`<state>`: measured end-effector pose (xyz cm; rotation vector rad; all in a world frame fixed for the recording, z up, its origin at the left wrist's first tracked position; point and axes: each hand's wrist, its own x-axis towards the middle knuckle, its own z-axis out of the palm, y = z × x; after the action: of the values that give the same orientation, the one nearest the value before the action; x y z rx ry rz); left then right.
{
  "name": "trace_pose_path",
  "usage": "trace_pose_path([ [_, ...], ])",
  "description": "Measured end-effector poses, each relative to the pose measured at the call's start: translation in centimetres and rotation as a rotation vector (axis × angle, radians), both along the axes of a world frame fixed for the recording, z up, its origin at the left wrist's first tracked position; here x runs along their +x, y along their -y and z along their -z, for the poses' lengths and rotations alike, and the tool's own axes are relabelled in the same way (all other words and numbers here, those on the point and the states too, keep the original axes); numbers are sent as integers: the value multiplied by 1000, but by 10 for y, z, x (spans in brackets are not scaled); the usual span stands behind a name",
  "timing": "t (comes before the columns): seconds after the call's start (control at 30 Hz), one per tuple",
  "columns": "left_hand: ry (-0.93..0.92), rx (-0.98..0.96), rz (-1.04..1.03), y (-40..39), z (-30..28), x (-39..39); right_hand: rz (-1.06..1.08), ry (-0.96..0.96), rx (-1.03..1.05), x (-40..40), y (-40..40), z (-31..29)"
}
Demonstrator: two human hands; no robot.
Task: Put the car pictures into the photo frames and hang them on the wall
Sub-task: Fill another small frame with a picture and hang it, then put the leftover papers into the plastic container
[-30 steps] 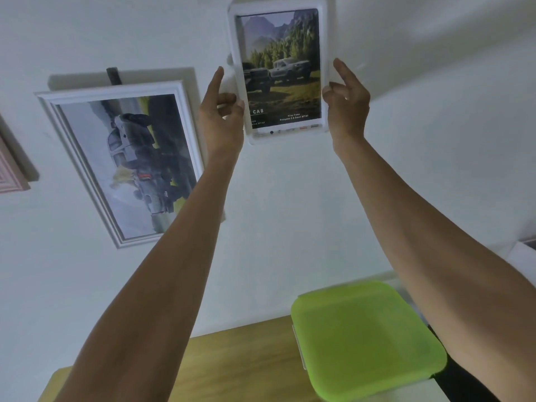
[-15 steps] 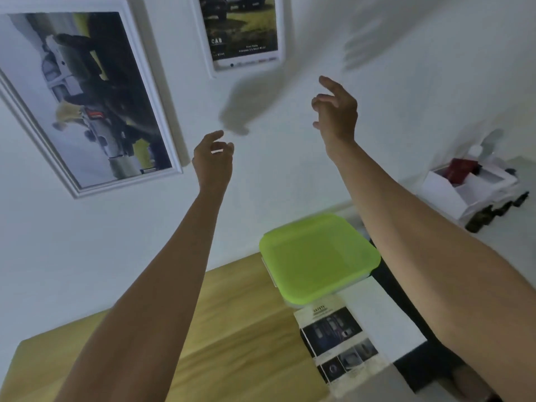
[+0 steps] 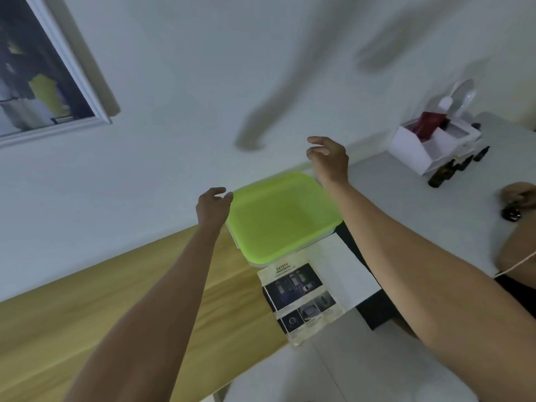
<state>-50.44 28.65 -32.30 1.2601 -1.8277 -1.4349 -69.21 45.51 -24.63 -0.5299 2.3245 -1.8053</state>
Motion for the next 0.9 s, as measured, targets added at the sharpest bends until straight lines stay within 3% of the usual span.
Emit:
trace_pose_path([
  [0.33,264,0,-134,-24,80,-54,-100,60,253,-91,-17,118],
  [0.47,279,5,-205,-34,103,-60,-96,57,390,-113,-18,153],
  [0.7,375,-30,-252,-40,116,-68,-175,204,560,-126,-18,180],
  [0.9,414,-44,-265,-41,119,-73,-192,185,635,-133,-21,186],
])
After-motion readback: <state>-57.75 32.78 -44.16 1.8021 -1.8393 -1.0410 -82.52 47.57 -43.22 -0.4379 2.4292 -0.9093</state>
